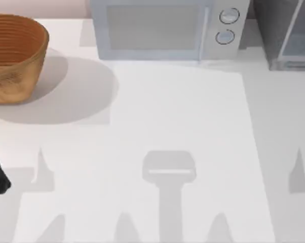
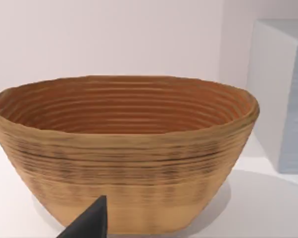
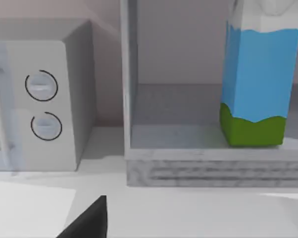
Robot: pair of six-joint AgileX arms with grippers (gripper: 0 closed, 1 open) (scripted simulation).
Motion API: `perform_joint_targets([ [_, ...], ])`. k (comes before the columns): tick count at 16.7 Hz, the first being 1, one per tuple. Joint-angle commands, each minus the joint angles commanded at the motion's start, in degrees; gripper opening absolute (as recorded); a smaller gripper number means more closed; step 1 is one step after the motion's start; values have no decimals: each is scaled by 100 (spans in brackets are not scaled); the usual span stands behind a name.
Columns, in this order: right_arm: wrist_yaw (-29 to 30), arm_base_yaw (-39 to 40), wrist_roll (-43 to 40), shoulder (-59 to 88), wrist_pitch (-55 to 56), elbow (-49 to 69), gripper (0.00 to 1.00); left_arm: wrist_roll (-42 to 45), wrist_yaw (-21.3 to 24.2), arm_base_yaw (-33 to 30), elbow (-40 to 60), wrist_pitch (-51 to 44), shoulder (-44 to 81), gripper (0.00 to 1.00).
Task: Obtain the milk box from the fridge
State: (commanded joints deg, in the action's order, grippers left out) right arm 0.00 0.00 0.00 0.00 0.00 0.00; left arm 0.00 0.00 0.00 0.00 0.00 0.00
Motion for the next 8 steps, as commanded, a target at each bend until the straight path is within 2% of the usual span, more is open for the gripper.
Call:
perform_joint_targets([
  [4,-74,-63,2,175,179,31,100,0,0,0,0,0,0,100],
  [8,-446,-427,13,1247,1259,192,100,0,0,0,0,0,0,100],
])
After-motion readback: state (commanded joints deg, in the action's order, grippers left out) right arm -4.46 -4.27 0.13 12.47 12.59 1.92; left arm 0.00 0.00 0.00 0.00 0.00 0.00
